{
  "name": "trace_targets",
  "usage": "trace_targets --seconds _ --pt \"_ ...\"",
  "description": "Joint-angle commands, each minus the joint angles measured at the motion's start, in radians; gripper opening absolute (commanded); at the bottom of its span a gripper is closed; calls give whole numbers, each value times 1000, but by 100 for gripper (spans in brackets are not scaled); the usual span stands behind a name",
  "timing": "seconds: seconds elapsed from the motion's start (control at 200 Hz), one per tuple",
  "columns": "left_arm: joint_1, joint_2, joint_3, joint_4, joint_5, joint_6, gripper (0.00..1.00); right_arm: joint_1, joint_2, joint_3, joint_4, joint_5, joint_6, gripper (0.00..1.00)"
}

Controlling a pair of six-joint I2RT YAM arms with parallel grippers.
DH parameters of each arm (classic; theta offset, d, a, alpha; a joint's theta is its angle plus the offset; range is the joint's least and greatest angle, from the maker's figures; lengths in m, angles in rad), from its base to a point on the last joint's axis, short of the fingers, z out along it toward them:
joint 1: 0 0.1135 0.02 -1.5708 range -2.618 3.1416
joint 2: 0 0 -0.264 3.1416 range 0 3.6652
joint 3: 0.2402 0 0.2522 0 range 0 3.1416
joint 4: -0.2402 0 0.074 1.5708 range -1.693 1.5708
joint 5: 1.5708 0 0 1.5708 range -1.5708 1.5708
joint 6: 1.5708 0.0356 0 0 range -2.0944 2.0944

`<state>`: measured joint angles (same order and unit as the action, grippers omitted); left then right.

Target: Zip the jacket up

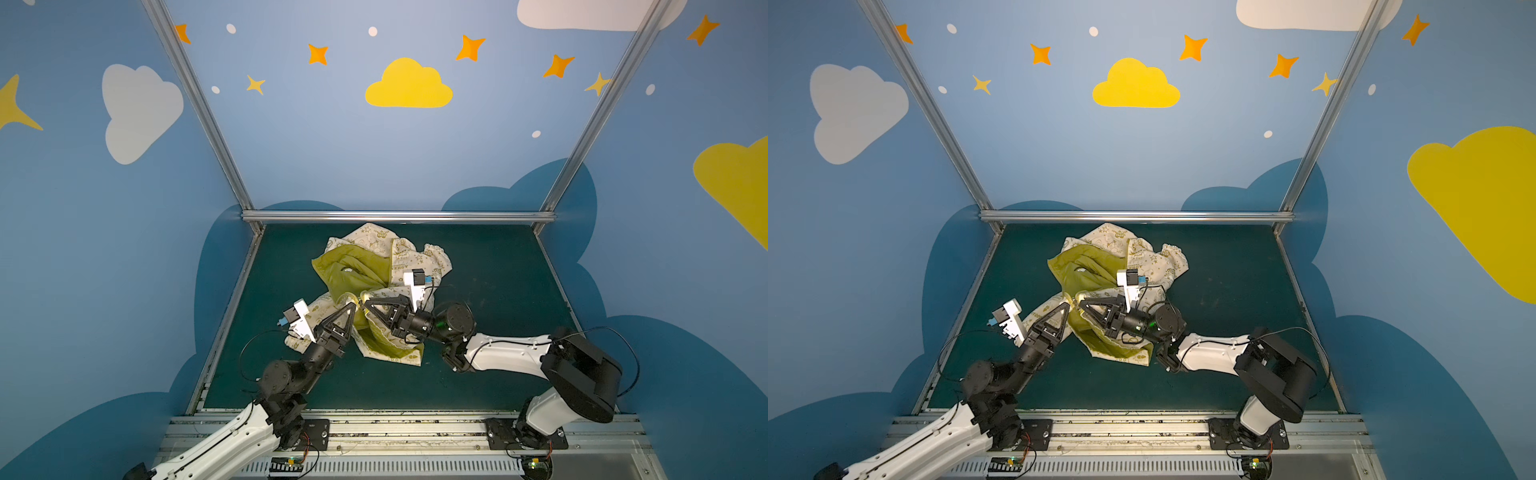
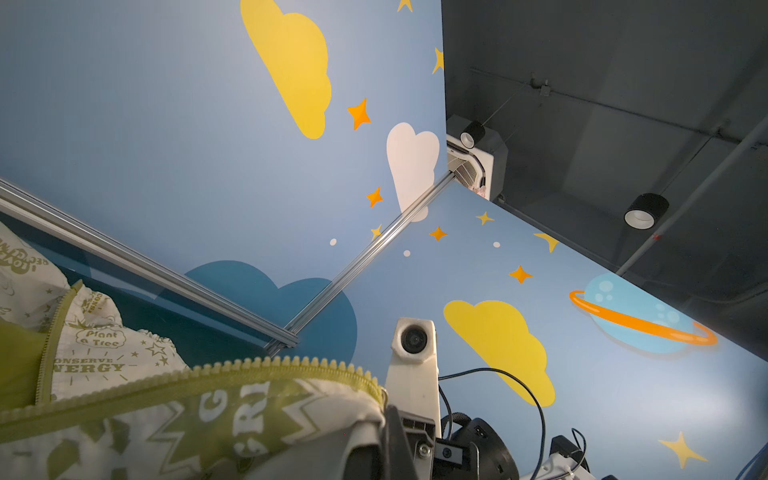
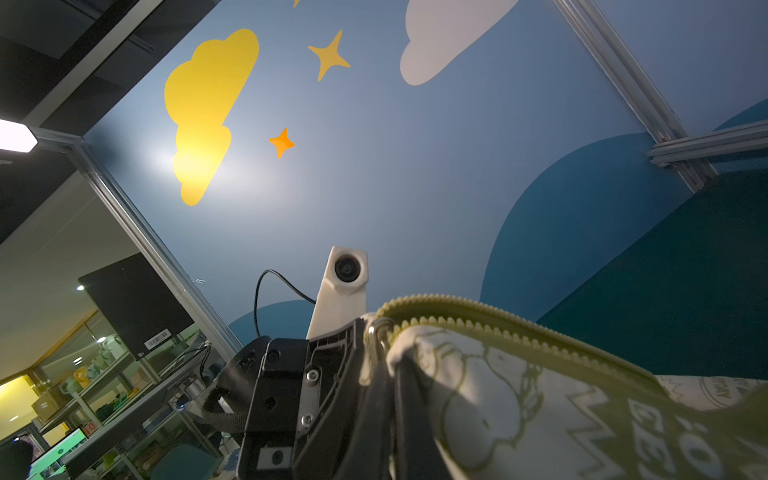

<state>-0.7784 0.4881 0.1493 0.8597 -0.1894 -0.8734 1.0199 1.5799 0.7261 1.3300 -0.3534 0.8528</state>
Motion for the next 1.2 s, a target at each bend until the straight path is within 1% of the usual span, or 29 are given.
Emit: trace_targets --seconds 0.0,0.135,0.335,0.536,0.646,0.736,0.831,0.941,1.031,1.066,1.136,1.196 --pt "-2 -7 22 -36 34 45 3 9 -6 47 77 -22 23 0" --pt "-2 -17 30 -64 45 65 3 4 -17 33 77 -12 17 0" --pt "-2 -32 88 -229 105 109 3 -6 -29 37 60 -12 10 0" --pt "-1 -29 106 -309 100 135 3 -12 -52 47 56 -22 19 0" --pt "-1 -40 150 -404 105 173 3 -8 -108 50 -21 -37 -7 0" --pt "0 -14 153 -379 109 168 3 -6 -140 49 -86 -32 -46 0" --pt "-1 29 151 -339 129 148 3 -16 -133 44 -71 -21 -42 0" --pt "-1 73 167 -340 143 139 3 -24 -132 35 -75 1 -23 0" --pt "-1 105 211 -377 116 140 3 -27 -137 44 -131 -11 -28 0" --pt "0 121 226 -377 110 145 3 -28 -141 44 -156 -11 -34 7" --pt "3 145 254 -387 109 154 3 -27 -156 45 -205 -12 -59 25" --pt "9 157 276 -416 111 159 3 -24 -181 36 -263 1 -73 35"
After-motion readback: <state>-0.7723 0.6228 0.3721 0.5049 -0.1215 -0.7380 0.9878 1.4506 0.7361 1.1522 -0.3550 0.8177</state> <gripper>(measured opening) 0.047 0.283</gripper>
